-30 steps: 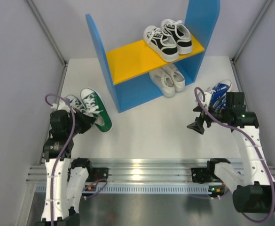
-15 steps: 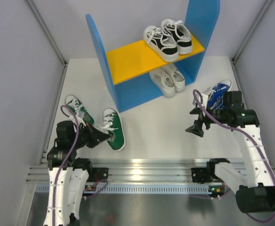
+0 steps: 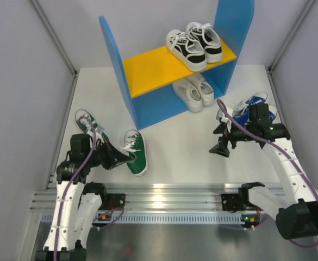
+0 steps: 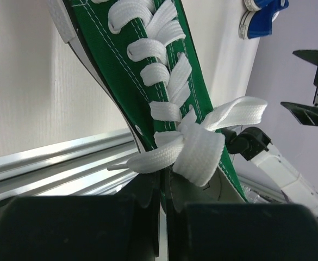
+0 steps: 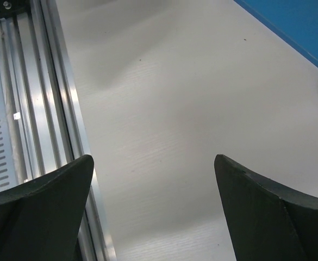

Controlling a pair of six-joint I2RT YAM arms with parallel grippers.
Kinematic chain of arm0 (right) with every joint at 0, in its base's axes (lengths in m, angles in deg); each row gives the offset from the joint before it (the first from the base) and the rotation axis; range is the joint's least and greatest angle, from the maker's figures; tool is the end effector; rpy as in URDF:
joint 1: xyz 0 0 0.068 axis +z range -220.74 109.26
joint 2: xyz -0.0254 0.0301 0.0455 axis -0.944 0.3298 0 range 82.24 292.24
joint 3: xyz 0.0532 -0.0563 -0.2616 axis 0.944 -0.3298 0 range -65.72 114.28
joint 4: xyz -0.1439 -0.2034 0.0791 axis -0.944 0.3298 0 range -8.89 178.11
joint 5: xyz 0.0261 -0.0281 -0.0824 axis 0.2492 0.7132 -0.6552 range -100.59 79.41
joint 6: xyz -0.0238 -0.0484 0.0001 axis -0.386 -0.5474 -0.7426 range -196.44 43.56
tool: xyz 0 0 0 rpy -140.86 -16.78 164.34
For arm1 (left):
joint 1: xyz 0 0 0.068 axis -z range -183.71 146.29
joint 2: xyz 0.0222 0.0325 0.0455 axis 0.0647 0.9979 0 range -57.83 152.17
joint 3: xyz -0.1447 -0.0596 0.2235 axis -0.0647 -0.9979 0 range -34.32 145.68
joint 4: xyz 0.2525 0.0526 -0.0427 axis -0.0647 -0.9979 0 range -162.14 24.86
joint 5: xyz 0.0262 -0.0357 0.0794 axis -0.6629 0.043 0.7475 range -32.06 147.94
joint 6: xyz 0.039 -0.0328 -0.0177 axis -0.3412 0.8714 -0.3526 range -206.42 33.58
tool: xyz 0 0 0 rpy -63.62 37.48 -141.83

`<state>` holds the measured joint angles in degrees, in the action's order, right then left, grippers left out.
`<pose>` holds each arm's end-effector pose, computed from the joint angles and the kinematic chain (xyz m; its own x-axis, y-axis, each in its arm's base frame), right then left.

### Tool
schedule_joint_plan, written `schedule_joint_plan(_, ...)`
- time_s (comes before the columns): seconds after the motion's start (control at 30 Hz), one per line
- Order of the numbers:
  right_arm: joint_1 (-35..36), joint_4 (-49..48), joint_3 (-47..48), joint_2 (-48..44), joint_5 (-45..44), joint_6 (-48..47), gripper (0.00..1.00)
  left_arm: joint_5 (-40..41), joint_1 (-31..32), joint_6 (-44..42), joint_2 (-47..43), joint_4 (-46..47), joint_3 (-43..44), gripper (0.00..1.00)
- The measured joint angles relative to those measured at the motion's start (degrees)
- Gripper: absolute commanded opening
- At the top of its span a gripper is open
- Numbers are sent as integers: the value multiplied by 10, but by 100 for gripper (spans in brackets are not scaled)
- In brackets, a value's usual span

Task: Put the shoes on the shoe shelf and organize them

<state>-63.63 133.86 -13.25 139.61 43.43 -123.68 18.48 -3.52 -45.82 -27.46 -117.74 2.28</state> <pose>0.1727 0.0505 0.2944 -0.2002 -0.4597 -0.8652 -0.9566 0.2825 0.0713 0.0992 -0.0231 0.2597 -0.8366 -0.4997 -0.2244 -0.1363 0.5866 -0.7983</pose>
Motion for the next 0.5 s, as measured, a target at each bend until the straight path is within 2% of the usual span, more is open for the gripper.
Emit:
schedule_joint_plan(0.13, 8, -12, 0, 6, 2, 18, 93, 4, 33, -6, 37, 0, 20, 0)
schedule_joint_plan(0.2, 16, -14, 2, 14, 3, 27, 93, 29, 73, -3, 65, 9, 38, 0)
schedule_joint_plan(0.3, 30, -13, 9, 31, 3, 42, 93, 104, 196, 9, 118, 32, 69, 0)
schedule_joint_plan(0.37, 35, -16, 15, 37, 3, 56, 93, 168, 315, 24, 176, 48, 105, 0)
schedule_joint_plan(0.5, 37, -37, 20, 35, -9, 103, 93, 256, 448, 44, 280, 88, 170, 0)
